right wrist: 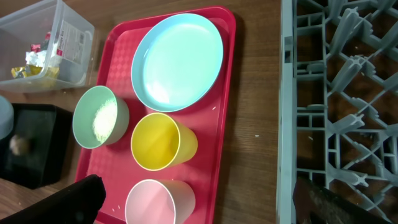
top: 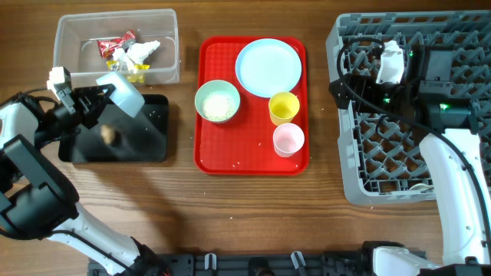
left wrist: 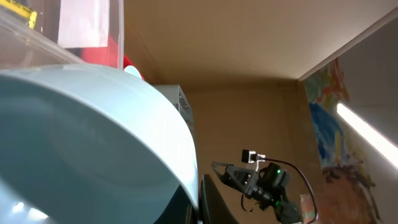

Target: Sort waste into correct bins and load items into the dishwasher rack

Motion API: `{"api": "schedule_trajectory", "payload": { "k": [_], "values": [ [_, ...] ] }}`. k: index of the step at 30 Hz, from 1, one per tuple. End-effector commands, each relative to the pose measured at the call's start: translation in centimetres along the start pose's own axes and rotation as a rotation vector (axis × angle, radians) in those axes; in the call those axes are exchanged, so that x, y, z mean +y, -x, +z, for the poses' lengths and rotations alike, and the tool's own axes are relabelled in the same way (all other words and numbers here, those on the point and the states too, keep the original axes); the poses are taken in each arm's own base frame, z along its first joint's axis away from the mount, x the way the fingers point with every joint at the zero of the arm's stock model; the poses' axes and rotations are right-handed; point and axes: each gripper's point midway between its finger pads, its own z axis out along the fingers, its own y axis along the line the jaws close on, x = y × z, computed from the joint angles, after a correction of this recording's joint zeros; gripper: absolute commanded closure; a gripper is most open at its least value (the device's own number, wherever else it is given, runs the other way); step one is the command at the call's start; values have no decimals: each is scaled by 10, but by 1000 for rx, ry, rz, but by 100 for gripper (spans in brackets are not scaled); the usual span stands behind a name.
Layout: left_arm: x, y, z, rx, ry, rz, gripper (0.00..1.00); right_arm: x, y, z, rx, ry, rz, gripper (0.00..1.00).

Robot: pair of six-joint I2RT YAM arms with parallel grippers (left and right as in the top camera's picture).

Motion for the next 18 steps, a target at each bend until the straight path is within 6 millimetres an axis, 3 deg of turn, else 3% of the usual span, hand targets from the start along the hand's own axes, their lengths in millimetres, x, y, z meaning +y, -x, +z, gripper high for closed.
{"api": "schedule_trajectory", "payload": {
  "k": [1, 3, 6, 9, 12, 16, 18],
  "values": [
    [-4, 0, 1, -7, -32, 11, 96, -3, 1, 1, 2, -21, 1, 0],
    [-7, -4, 10, 20, -29, 90, 96, -4, 2, 1, -2, -32, -1, 0],
    [-16, -22, 44, 155, 55, 265, 96, -4, 2, 1, -5, -31, 0, 0],
    [-21, -72, 103, 407, 208, 495, 96, -4, 2, 1, -5, -31, 2, 0],
    [-19, -127, 148, 610, 375, 661, 96, -4, 2, 1, -4, -30, 2, 0],
    [-13, -176, 179, 742, 546, 805, 96, -4, 2, 1, -5, -31, 3, 0],
    [6, -205, 186, 834, 679, 836, 96, -4, 2, 1, -4, -31, 2, 0]
  ]
}}
